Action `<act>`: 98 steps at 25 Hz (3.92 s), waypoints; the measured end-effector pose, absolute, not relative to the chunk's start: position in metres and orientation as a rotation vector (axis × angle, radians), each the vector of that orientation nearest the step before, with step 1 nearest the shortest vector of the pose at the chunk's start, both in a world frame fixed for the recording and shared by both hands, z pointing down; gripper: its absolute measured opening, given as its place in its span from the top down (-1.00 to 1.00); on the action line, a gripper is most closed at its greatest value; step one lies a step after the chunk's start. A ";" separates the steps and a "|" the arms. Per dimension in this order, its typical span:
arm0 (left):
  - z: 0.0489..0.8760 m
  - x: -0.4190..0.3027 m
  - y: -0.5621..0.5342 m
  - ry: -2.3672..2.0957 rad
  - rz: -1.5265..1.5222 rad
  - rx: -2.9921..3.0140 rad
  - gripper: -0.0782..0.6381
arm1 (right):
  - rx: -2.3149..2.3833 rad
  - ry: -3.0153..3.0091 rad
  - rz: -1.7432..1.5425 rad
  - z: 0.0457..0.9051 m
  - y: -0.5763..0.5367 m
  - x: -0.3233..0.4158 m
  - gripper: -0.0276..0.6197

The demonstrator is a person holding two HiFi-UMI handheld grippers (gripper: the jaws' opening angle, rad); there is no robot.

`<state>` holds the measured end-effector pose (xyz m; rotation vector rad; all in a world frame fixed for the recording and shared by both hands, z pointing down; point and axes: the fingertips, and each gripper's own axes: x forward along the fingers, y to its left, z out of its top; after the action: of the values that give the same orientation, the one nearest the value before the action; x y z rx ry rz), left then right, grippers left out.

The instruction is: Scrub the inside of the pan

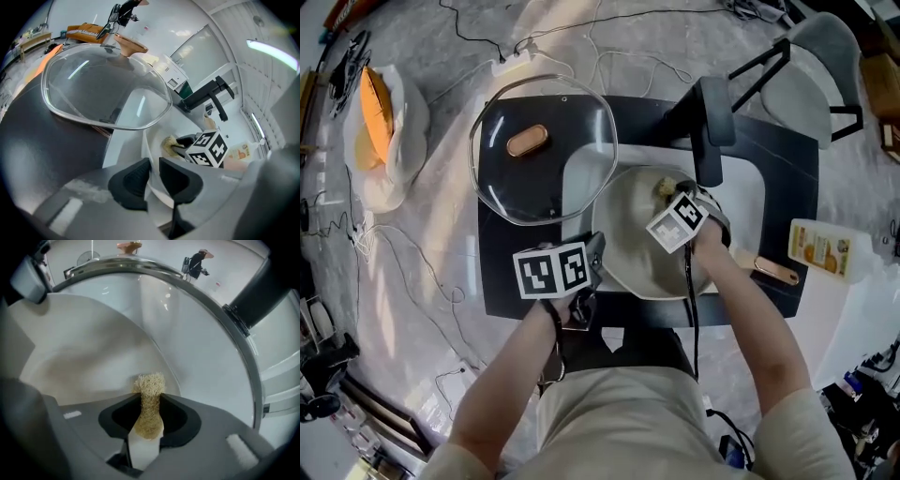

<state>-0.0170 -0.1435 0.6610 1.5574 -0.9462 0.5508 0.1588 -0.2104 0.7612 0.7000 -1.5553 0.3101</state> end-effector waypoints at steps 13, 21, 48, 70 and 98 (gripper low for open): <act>0.660 -0.013 -0.141 -0.936 0.588 1.602 0.57 | 0.198 -1.301 0.706 0.710 -0.091 0.200 0.54; 0.660 -0.012 -0.141 -0.950 0.592 1.608 0.57 | 0.116 -1.585 1.078 0.670 -0.056 0.122 0.55; 0.575 -0.045 -0.143 -0.961 0.496 1.778 0.64 | 0.963 -2.164 1.048 0.558 -0.147 0.065 0.53; 0.327 -0.053 -0.185 -1.119 0.241 2.324 0.76 | 1.345 -2.582 0.585 0.286 -0.155 0.080 0.52; 0.119 -0.089 -0.127 -1.637 0.055 2.931 0.78 | 1.738 -2.652 -0.164 0.097 -0.062 0.120 0.52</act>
<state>-0.0894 -0.1274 0.1193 2.9312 -1.6371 0.0546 0.1196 -0.0620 0.0969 1.7380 -2.6524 -0.1639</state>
